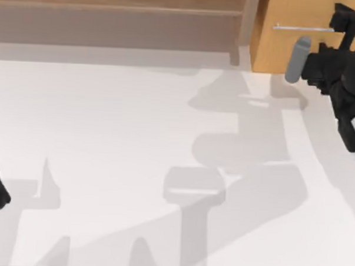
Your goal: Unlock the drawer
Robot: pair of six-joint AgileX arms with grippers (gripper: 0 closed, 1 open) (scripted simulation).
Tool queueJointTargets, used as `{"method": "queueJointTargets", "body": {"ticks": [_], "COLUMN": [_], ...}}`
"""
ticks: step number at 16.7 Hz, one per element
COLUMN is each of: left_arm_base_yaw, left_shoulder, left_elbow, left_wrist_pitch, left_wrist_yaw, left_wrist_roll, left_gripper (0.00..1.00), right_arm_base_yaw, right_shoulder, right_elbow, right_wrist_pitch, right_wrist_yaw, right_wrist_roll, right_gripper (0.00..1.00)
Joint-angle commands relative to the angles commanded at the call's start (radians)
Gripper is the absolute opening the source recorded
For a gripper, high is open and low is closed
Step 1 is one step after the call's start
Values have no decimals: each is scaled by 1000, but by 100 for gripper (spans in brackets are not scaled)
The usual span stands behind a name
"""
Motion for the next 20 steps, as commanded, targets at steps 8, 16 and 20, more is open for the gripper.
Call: {"method": "queueJointTargets", "body": {"ticks": [8,16,20], "left_arm_base_yaw": [0,0,0], "left_shoulder": [0,0,0], "left_elbow": [0,0,0], "left_wrist_pitch": [0,0,0], "left_wrist_yaw": [0,0,0], "left_wrist_roll": [0,0,0], "left_gripper": [100,100,100], "right_arm_base_yaw": [0,0,3], "right_shoulder": [0,0,1], "right_elbow": [0,0,-1], "right_wrist_pitch": [0,0,-3], "right_wrist_yaw": [0,0,1], "right_wrist_roll": [0,0,3], "right_gripper": [25,0,0]}}
